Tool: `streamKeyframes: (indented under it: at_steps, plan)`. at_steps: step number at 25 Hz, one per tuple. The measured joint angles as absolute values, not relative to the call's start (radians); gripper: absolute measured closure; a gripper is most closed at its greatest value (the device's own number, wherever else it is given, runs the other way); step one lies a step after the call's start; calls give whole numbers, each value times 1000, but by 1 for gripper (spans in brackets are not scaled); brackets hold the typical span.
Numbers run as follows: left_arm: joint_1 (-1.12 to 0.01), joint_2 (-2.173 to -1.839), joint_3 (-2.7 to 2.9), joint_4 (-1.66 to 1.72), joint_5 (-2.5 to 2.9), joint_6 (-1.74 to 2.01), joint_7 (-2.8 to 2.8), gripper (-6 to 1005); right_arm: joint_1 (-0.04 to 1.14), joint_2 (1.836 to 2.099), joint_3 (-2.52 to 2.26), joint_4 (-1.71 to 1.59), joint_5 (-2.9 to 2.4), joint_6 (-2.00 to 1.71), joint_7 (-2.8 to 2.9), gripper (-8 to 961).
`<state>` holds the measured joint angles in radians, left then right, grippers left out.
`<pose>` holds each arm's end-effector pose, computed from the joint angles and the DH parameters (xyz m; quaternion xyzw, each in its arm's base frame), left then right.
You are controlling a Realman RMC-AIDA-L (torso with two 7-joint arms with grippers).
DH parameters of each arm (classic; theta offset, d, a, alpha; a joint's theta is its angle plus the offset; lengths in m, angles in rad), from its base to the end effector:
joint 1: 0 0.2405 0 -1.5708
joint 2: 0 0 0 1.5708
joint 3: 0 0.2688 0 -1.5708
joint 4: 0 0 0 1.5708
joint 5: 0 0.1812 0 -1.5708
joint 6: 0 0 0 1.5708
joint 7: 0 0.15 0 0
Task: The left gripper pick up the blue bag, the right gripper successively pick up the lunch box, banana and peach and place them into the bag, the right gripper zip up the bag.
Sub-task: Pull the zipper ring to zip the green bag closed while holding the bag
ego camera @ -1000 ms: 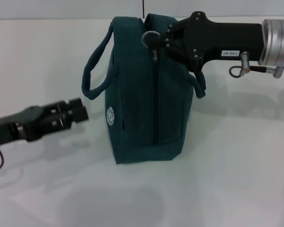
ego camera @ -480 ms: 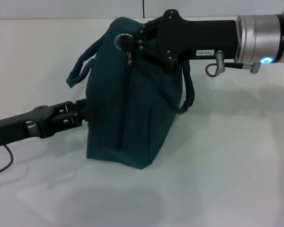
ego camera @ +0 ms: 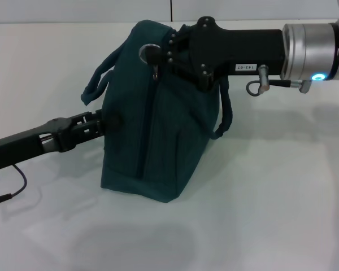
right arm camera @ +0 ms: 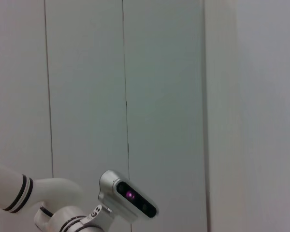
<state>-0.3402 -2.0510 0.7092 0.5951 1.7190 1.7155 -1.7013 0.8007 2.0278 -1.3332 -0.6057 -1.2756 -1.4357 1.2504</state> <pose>-0.2747 0.2647 0.0128 -0.8206 -0.4105 -0.3905 0.0747 0.0956 0.3563 -0.0326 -0.9319 -0.0042 0.3608 0.0363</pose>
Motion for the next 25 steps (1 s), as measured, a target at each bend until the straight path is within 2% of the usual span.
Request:
streamKeyframes:
  at_steps: [3,12,17,22,25]
  plan:
    - [-340,-2051,695,593,1717,1709,-1699,346,790,2028,-1333,-606,-1268,-1436,1250,889]
    - [-360,-2052,697,575,1725,1714,-1698,583,771,2028,-1329,-576,-1215,-1426,1258,886]
    - [-369,-2056,698,568,1732,1715,-1701,800,770,2027,-1330,-510,-1153,-1422,1283,884]
    - [-378,-2060,698,565,1731,1724,-1716,936,770,2026,-1328,-470,-1122,-1404,1350,882]
    - [-383,-2063,698,564,1733,1746,-1709,940,768,2027,-1331,-464,-1121,-1389,1374,881]
